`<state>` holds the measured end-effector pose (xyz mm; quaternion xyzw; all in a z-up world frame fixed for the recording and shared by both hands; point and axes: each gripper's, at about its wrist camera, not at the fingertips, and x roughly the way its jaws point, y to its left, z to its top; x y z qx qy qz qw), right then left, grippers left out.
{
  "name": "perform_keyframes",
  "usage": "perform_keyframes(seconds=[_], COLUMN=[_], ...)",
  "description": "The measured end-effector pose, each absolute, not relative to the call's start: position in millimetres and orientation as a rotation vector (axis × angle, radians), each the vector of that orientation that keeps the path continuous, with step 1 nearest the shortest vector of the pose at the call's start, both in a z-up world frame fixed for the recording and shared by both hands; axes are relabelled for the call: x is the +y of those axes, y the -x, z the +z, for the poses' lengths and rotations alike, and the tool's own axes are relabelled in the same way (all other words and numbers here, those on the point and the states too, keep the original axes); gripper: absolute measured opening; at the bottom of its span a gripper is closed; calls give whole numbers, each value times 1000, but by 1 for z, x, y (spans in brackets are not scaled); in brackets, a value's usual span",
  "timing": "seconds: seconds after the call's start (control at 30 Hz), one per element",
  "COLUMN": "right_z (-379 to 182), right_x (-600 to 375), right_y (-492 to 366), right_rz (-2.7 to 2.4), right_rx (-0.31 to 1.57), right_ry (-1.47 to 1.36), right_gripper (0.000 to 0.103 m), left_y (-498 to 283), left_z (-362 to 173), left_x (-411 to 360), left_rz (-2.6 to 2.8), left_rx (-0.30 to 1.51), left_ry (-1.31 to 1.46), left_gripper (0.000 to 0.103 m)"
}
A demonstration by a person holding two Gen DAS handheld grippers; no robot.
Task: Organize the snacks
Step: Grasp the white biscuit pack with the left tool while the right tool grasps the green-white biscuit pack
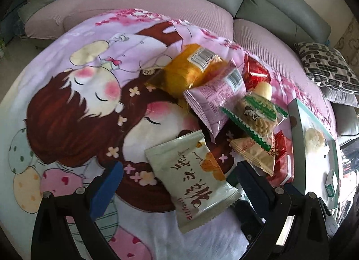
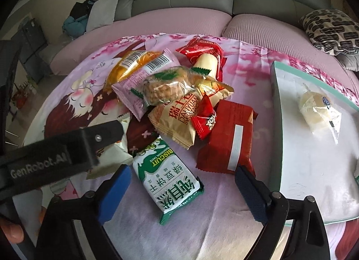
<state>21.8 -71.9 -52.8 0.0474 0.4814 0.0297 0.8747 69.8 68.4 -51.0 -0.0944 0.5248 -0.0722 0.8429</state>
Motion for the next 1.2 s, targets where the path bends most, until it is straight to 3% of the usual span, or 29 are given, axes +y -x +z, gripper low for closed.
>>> perform_keyframes(seconds=[0.3, 0.53, 0.8, 0.87, 1.2], right_z=[-56, -55, -55, -57, -64], right_x=[-71, -71, -62, -59, -51], right_y=[-23, -23, -23, -24, -25], right_rz=[58, 57, 78, 96, 91], right_rx=[1014, 1010, 1024, 1036, 1042], right_ry=[-84, -81, -60, -67, -50], right_gripper=[95, 94, 83, 73, 72], left_y=[-77, -80, -80, -81, -84], left_z=[-66, -67, -67, -69, -74], left_x=[56, 92, 108, 103, 90], left_rz=[-127, -17, 33, 38, 102], left_rx=[1141, 1142, 1146, 1154, 1163], left_ry=[136, 129, 125, 105, 55], left_gripper=[101, 101, 101, 101, 101])
